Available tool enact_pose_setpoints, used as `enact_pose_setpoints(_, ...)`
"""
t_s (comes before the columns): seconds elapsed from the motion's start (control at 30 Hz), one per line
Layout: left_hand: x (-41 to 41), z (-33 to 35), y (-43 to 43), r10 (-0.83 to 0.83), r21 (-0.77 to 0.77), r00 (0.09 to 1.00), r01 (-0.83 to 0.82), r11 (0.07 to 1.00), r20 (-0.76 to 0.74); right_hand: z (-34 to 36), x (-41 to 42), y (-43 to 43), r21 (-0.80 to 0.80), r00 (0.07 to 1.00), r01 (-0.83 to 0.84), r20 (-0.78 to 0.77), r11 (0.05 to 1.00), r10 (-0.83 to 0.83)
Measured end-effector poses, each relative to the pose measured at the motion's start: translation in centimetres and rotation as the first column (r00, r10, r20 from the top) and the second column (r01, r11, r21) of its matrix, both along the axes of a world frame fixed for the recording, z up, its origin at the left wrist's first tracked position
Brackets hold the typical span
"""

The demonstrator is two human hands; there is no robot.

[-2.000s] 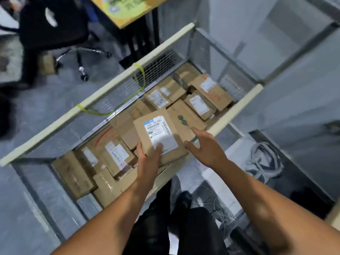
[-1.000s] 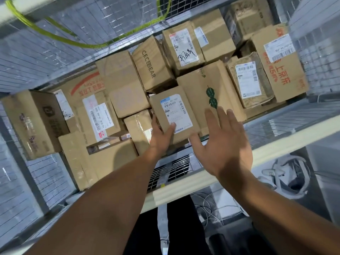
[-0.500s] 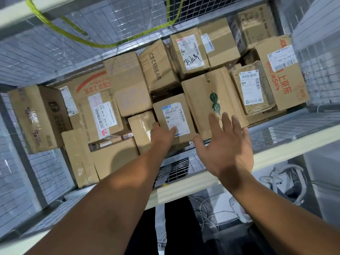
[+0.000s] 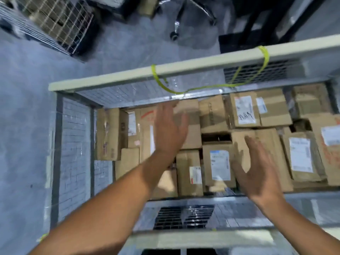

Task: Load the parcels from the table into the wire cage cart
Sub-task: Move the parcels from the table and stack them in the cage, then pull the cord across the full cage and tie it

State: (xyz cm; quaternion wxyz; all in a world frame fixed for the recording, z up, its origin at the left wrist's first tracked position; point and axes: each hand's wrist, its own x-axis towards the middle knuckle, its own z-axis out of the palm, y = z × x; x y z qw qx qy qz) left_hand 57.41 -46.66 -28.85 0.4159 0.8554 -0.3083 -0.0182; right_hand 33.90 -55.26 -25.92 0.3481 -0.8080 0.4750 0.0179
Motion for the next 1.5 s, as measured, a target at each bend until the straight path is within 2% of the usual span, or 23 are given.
enact_pose_setpoints(0.07,6.0,2.4,-1.3,0.104,-0.053,0.981,-0.097,0.994,0.162,0.9,6.5,-1.6,-0.051,0.986,-0.033,0.163,0.998,0.041)
enact_pose_setpoints(0.1,9.1,3.4,-2.3,0.14,-0.006,0.962,-0.142,0.99,0.236,1.2,9.8,-2.5,-0.086,0.974,-0.051,0.217,0.995,0.069)
enact_pose_setpoints(0.13,12.1,4.1,-3.3,0.148,0.118,0.949,-0.187,0.975,0.28,1.3,12.8,-3.3,-0.128,0.963,-0.064,0.252,0.99,0.094)
enact_pose_setpoints(0.17,15.0,4.5,-4.4,0.132,0.318,0.957,-0.214,0.924,0.26,1.2,15.6,-4.1,-0.16,0.954,-0.075,0.277,0.984,0.118)
enact_pose_setpoints(0.2,17.5,4.6,-5.5,0.108,0.523,0.982,-0.175,0.834,0.157,1.1,18.1,-4.7,-0.171,0.95,-0.079,0.285,0.982,0.126)
enact_pose_setpoints(0.23,19.3,4.5,-6.3,0.101,0.653,0.994,-0.052,0.755,-0.037,1.2,20.4,-5.1,-0.156,0.952,-0.073,0.285,0.985,0.116)
enact_pose_setpoints(0.27,20.3,4.1,-7.0,0.098,0.667,0.958,0.111,0.737,-0.269,1.3,22.3,-5.4,-0.139,0.954,-0.054,0.286,0.989,0.092)
enact_pose_setpoints(0.3,20.8,3.8,-7.4,0.074,0.594,0.893,0.231,0.771,-0.444,1.4,24.0,-5.6,-0.121,0.953,-0.026,0.298,0.992,0.062)
enact_pose_setpoints(0.33,21.0,3.2,-7.7,0.056,0.504,0.842,0.266,0.822,-0.536,1.8,25.3,-5.5,-0.088,0.95,0.015,0.311,0.996,0.013)
enact_pose_setpoints(0.43,20.6,2.3,-7.3,0.022,0.239,0.802,0.152,0.959,-0.598,2.8,27.3,-4.9,0.071,0.918,0.154,0.358,0.985,-0.169)
enact_pose_setpoints(0.53,17.8,4.0,-5.0,-0.124,-0.034,0.795,0.128,0.991,-0.594,3.6,27.8,-4.3,0.271,0.882,0.165,0.39,0.948,-0.265)
enact_pose_setpoints(0.57,16.5,4.7,-3.8,-0.162,-0.083,0.799,0.14,0.987,-0.579,3.9,28.2,-4.1,0.388,0.879,0.142,0.374,0.911,-0.296)
enact_pose_setpoints(0.63,13.8,5.4,-1.0,-0.214,-0.143,0.774,0.16,0.977,-0.596,4.0,28.9,-3.6,0.635,0.864,0.114,0.317,0.764,-0.392)
enact_pose_setpoints(0.73,10.2,5.5,3.1,-0.221,-0.15,0.715,0.162,0.975,-0.663,4.1,29.2,-2.3,0.786,0.84,0.037,0.31,0.617,-0.445)
enact_pose_setpoints(0.83,7.7,5.0,6.8,-0.199,-0.043,0.754,0.221,0.974,-0.626,4.6,28.8,-0.5,0.773,0.859,-0.112,0.391,0.625,-0.329)
enact_pose_setpoints(0.97,6.1,5.2,11.8,-0.139,0.101,0.817,0.234,0.967,-0.559,5.0,27.8,3.9,0.68,0.883,-0.403,0.466,0.613,0.063)
enact_pose_setpoints(1.07,5.0,5.1,18.4,-0.085,0.343,0.887,0.262,0.902,-0.455,3.4,25.9,7.4,0.606,0.842,-0.515,0.49,0.606,0.226)
enact_pose_setpoints(1.1,4.6,4.8,21.2,-0.05,0.447,0.908,0.252,0.858,-0.417,2.5,25.1,8.4,0.576,0.821,-0.566,0.46,0.59,0.338)
enact_pose_setpoints(1.17,4.1,4.4,26.9,0.016,0.632,0.949,0.198,0.749,-0.316,0.4,23.2,10.5,0.522,0.707,-0.686,0.315,0.506,0.633)
enact_pose_setpoints(1.27,2.5,3.6,34.4,0.165,0.734,0.959,0.059,0.677,-0.229,-4.4,20.4,14.0,0.476,0.334,-0.849,0.144,0.231,0.932)
enact_pose_setpoints(1.33,0.8,2.8,37.2,0.235,0.758,0.95,0.002,0.652,-0.204,-8.3,19.1,16.2,0.468,0.141,-0.878,0.043,0.105,0.989)
enact_pose_setpoints(1.43,-1.7,1.0,38.3,0.118,0.777,0.991,-0.031,0.629,-0.055,-13.6,17.5,18.9,0.509,0.006,-0.86,-0.043,0.027,0.999)
enact_pose_setpoints(1.5,-2.1,0.3,38.3,0.132,0.769,0.991,-0.096,0.631,0.016,-16.0,16.6,20.3,0.51,-0.063,-0.86,-0.076,-0.016,0.995)
